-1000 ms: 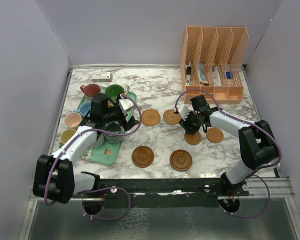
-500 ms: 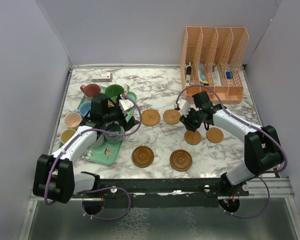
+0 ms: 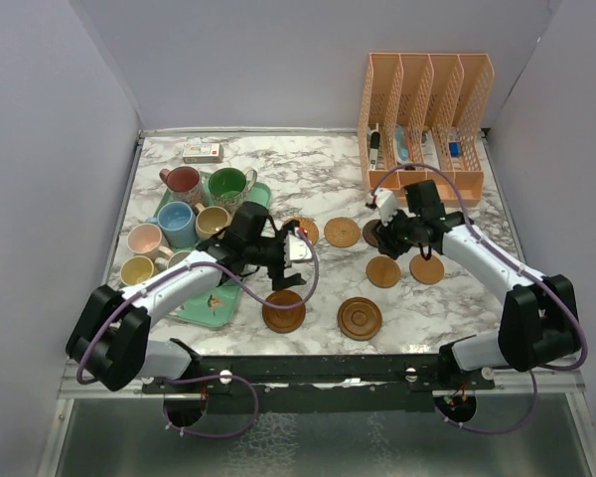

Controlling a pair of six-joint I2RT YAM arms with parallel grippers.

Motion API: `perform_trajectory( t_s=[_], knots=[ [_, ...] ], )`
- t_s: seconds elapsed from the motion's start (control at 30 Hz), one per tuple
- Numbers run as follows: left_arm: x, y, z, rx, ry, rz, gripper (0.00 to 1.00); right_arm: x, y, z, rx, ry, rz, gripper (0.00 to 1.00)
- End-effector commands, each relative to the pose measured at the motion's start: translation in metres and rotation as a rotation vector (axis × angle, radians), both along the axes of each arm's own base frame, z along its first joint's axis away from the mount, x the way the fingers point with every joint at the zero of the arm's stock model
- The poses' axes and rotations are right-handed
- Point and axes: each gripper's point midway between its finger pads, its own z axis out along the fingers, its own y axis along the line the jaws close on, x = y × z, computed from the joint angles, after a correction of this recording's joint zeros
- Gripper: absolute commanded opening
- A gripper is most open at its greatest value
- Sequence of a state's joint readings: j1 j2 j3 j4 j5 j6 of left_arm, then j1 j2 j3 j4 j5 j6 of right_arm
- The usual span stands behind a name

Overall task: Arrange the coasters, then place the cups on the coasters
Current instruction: Move the coaster to the center of the board.

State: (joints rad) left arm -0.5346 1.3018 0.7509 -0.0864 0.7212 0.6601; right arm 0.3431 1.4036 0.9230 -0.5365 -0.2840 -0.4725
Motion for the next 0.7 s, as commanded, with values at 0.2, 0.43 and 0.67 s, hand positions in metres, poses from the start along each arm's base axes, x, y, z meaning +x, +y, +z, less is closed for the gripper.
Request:
perform_trajectory(
  t_s=[0.2,0.43,0.67],
  knots=[
    [-0.081,-0.089,-0.031,0.138,-0.019,-0.419,0.92,0.031,-0.069,0.02,0.051,-0.081,-0.306,0.49],
    [-0.129,-0.129,-0.051,0.213,0.016,-0.604,0.92,0.027,-0.074,0.019,0.058,-0.078,-0.32,0.53],
    [-0.148,-0.135,-0.081,0.313,0.109,-0.66,0.89,0.026,-0.073,0.021,0.062,-0.085,-0.308,0.58]
  ],
)
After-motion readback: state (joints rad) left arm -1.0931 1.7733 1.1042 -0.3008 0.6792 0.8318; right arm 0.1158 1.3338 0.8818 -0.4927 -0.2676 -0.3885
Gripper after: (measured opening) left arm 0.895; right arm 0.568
